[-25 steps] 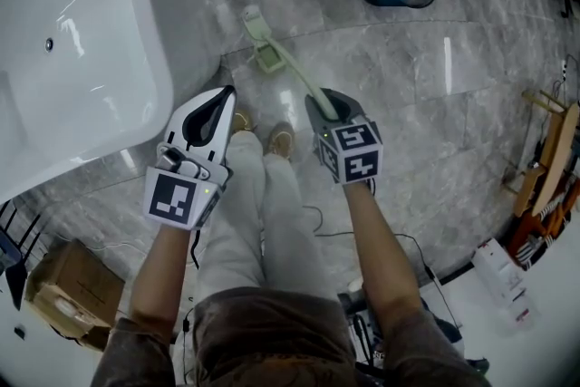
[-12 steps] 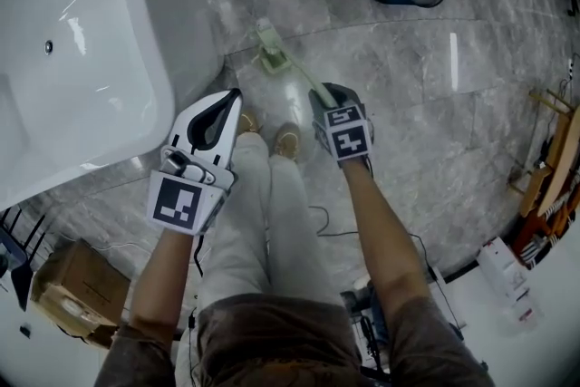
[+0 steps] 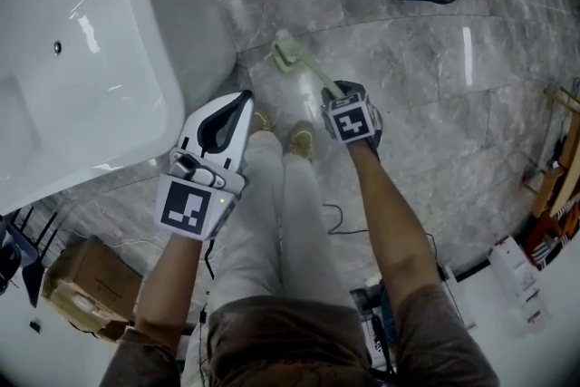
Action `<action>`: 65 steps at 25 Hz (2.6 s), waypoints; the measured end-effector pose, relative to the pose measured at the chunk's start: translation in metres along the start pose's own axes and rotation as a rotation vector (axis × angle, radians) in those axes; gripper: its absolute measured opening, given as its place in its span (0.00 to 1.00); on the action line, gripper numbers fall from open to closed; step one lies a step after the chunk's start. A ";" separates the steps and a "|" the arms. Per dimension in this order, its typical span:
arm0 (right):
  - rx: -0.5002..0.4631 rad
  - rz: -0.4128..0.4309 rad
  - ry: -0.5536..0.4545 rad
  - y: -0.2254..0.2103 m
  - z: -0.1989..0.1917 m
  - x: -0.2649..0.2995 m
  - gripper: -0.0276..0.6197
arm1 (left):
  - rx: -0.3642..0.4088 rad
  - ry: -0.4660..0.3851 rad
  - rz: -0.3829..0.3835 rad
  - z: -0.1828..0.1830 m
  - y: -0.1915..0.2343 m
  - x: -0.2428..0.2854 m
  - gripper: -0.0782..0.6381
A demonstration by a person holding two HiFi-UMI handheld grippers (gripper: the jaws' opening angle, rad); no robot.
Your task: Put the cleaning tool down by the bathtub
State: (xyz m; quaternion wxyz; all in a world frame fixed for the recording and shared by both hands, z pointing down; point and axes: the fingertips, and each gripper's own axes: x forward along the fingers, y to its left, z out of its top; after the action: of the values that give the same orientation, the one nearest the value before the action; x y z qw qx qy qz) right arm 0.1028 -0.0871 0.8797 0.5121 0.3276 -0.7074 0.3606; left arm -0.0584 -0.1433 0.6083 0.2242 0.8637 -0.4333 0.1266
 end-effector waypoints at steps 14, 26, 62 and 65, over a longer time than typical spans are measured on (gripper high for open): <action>-0.047 -0.003 0.164 0.005 -0.001 0.032 0.20 | -0.027 0.034 -0.010 -0.015 0.007 -0.003 0.11; -0.075 -0.027 0.249 0.009 0.013 0.047 0.20 | -0.047 0.041 -0.008 -0.020 0.019 -0.006 0.11; 0.007 -0.149 -0.022 0.001 0.036 -0.064 0.05 | -0.041 0.042 -0.030 0.017 -0.020 -0.028 0.11; 0.068 -0.128 -0.061 0.005 0.041 -0.094 0.05 | -0.038 0.060 -0.029 0.035 -0.035 -0.033 0.11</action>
State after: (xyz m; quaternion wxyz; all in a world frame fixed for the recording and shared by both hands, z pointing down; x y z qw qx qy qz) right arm 0.1033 -0.1100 0.7794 0.5009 0.4002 -0.6877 0.3406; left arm -0.0487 -0.1193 0.5549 0.2552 0.8612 -0.4163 0.1410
